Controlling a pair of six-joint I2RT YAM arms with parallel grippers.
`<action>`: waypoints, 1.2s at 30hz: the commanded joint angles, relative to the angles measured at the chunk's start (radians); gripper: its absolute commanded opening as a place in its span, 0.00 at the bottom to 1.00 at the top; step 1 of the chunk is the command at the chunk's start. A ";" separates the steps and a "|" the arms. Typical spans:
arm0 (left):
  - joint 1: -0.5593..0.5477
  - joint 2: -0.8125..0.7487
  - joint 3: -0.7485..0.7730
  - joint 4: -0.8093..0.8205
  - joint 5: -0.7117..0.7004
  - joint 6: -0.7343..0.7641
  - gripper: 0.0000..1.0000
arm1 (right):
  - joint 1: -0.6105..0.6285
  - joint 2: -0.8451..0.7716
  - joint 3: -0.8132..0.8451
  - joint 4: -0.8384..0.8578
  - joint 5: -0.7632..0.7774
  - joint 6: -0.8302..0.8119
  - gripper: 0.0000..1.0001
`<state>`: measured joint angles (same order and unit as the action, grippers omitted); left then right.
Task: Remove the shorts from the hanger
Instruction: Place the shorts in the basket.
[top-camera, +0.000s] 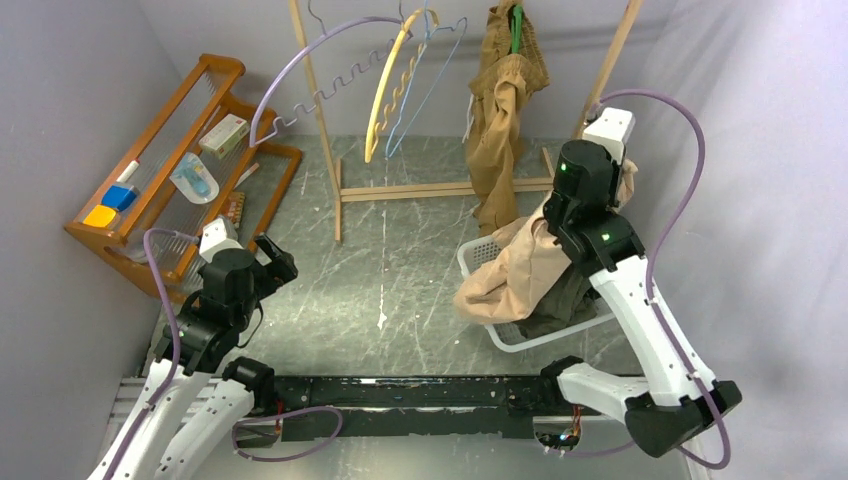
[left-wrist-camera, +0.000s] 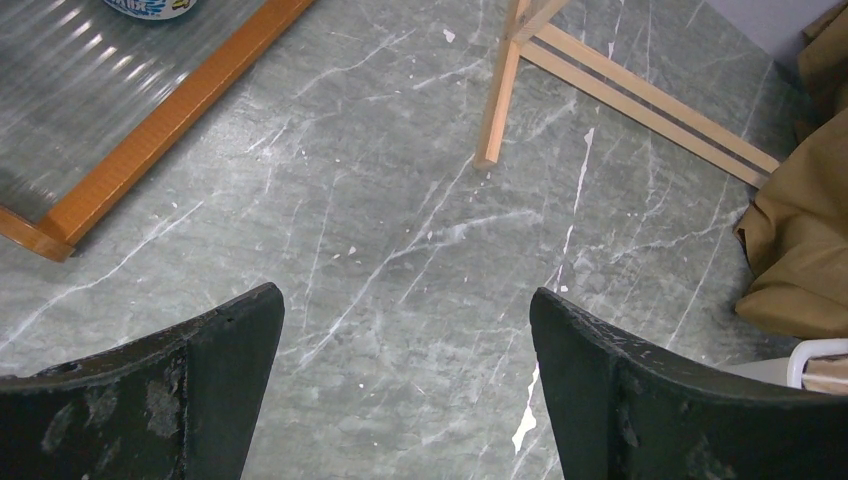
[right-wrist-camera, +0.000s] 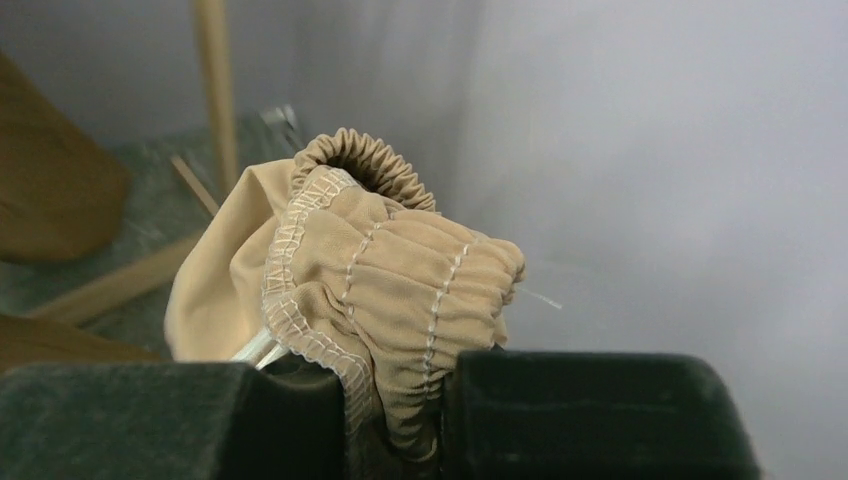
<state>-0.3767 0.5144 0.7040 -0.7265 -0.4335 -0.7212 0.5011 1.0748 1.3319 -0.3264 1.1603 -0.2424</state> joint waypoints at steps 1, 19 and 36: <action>-0.001 0.000 0.015 0.005 0.004 0.015 0.97 | -0.175 -0.020 -0.026 -0.318 -0.141 0.445 0.00; 0.000 0.014 0.003 0.026 0.021 0.017 0.97 | -0.346 -0.069 -0.657 -0.228 -0.704 0.924 0.00; -0.001 -0.005 -0.001 0.040 0.046 0.030 0.98 | -0.351 -0.055 -0.391 -0.440 -0.537 0.943 0.53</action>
<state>-0.3767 0.5236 0.7040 -0.7227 -0.4103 -0.7132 0.1535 1.1027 0.8253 -0.6697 0.5999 0.7406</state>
